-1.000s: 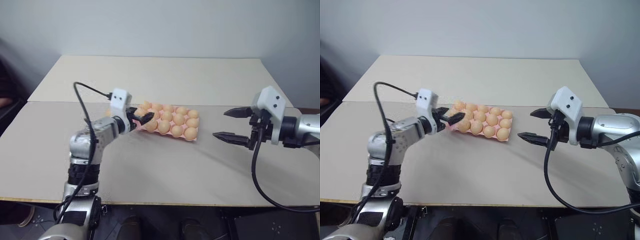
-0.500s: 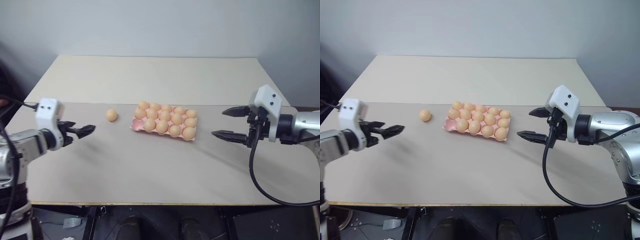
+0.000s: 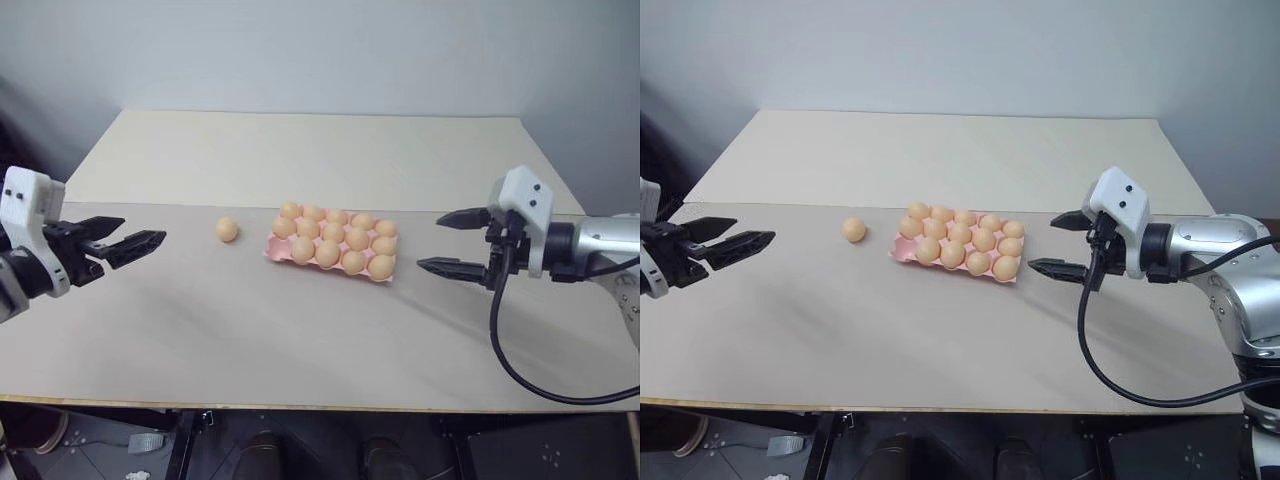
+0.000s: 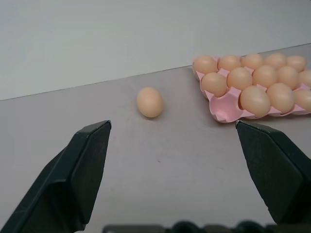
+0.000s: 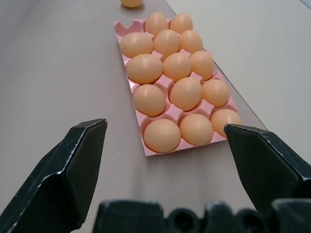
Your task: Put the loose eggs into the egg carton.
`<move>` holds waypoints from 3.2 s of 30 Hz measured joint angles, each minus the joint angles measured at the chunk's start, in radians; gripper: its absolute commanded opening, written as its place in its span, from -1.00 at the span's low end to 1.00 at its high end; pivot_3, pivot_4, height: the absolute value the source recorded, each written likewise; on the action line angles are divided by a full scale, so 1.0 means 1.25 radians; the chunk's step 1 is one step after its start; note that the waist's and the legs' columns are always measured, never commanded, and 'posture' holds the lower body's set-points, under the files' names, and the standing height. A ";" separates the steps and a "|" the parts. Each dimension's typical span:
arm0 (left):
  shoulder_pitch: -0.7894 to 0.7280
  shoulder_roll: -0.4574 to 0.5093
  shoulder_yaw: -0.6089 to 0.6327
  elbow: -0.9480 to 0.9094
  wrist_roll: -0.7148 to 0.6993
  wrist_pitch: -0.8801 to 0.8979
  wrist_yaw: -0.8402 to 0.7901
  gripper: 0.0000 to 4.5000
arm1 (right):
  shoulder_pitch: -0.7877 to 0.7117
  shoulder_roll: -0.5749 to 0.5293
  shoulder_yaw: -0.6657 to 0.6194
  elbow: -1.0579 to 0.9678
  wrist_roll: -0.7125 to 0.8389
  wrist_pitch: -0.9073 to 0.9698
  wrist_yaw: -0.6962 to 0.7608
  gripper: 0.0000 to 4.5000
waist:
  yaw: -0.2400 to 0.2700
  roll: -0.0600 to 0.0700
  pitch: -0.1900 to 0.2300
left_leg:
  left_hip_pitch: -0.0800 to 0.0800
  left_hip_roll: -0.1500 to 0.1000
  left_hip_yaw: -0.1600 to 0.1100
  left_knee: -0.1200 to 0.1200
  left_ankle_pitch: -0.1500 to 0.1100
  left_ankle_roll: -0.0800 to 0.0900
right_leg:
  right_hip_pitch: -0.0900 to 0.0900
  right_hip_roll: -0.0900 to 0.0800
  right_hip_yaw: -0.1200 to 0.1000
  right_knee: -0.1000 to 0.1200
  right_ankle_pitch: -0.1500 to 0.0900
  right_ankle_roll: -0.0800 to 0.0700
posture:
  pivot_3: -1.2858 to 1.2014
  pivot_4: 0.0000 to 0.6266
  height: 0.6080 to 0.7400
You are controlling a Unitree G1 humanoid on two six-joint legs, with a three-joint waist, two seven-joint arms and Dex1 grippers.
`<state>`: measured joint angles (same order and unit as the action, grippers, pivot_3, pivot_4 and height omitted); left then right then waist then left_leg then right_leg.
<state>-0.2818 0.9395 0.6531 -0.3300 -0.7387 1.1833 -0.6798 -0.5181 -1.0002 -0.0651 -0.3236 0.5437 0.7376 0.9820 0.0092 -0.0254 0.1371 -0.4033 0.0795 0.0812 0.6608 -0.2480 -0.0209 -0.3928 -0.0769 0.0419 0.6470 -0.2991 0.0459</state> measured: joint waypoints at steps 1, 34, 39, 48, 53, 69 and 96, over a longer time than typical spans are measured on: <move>0.000 0.000 -0.001 0.000 -0.006 0.000 0.003 0.99 | 0.000 0.000 0.000 0.000 -0.003 0.000 0.000 1.00 | 0.000 0.000 0.000 | 0.000 0.000 0.000 0.000 0.000 0.000 | 0.000 0.000 0.000 0.000 0.000 0.000 | 0.03 -0.52 1.00; -0.425 -0.382 -0.397 0.548 0.330 -0.264 0.358 0.99 | 0.017 0.005 -0.002 -0.016 -0.009 0.001 -0.003 1.00 | 0.003 0.000 0.000 | -0.001 -0.001 -0.001 0.001 0.001 -0.001 | 0.001 0.000 -0.001 0.001 0.000 0.000 | 0.03 -0.52 1.00; -0.477 -0.408 -0.400 0.660 0.364 -0.335 0.356 0.99 | 0.016 0.005 -0.002 -0.018 -0.008 0.005 -0.003 1.00 | 0.002 0.000 0.000 | -0.001 -0.001 -0.001 0.001 0.001 -0.001 | 0.001 0.000 -0.001 0.001 0.000 0.000 | 0.03 -0.52 1.00; -0.566 -0.438 -0.416 0.894 0.429 -0.459 0.342 0.99 | 0.009 0.005 -0.002 -0.018 -0.008 0.010 -0.002 1.00 | 0.003 -0.001 0.000 | -0.001 -0.001 -0.001 0.001 0.001 -0.002 | 0.001 0.000 -0.001 0.001 0.000 0.000 | 0.03 -0.52 1.00; -0.572 -0.454 -0.418 0.958 0.448 -0.480 0.341 0.99 | 0.009 -0.006 -0.002 -0.020 -0.008 0.012 -0.003 1.00 | 0.002 -0.001 0.000 | -0.002 -0.001 -0.001 0.001 0.003 -0.004 | 0.001 0.000 -0.002 0.001 0.000 0.000 | 0.03 -0.52 1.00; -0.560 -0.475 -0.410 0.937 0.462 -0.485 0.348 -0.21 | 0.005 -0.007 -0.002 -0.026 -0.008 0.023 -0.002 1.00 | 0.002 -0.001 0.000 | -0.002 -0.001 -0.001 0.001 0.003 -0.005 | 0.001 0.000 -0.002 0.001 0.000 0.001 | 0.03 -0.52 1.00; -0.295 -0.461 -0.480 0.387 0.294 -0.379 0.086 -0.22 | 0.070 -0.006 -0.065 -0.094 0.023 0.046 -0.065 1.00 | 0.003 0.000 0.000 | 0.000 -0.001 -0.002 0.002 0.001 -0.001 | 0.002 0.000 -0.001 0.001 0.000 0.000 | 0.03 -0.52 1.00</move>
<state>-0.6506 0.3636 0.0528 0.1538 -0.3715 0.7098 -0.5719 -0.4307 -1.0074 -0.1462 -0.4415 0.5730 0.7950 0.9008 0.0135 -0.0259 0.1368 -0.4037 0.0783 0.0787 0.6630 -0.2473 -0.0218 -0.3900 -0.0770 0.0401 0.6478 -0.2987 0.0465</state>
